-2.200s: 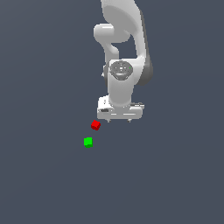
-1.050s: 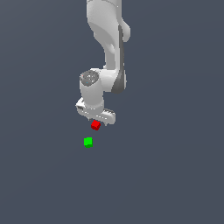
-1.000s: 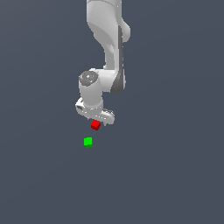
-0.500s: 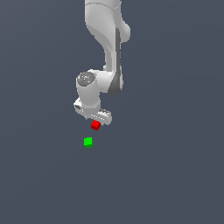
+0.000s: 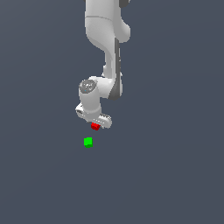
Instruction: Stack the red cube on top of the green cube.
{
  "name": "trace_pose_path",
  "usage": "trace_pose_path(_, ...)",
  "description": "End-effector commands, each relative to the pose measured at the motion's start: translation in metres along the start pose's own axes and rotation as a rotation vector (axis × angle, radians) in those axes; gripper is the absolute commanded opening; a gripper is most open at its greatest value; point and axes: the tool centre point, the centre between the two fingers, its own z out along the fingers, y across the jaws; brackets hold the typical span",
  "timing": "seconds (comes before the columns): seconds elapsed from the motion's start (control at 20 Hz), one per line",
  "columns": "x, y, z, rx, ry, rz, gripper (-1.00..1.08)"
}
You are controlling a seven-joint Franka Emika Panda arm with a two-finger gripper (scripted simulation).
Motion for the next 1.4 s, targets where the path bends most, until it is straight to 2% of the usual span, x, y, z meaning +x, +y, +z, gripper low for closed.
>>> trace_pose_path(0.0,0.0,0.0,0.009,0.0,0.001,0.0,1.0)
trace_pose_path(0.2,0.001,0.0,0.013,0.0,0.001,0.0,1.0)
trace_pose_path(0.25,0.001,0.0,0.013,0.0,0.001,0.0,-1.0)
trace_pose_path(0.9,0.0,0.0,0.01,0.001,0.001,0.0,-1.0)
trace_pose_path(1.35,-0.001,0.0,-0.03,0.001,0.001,0.001,-1.0)
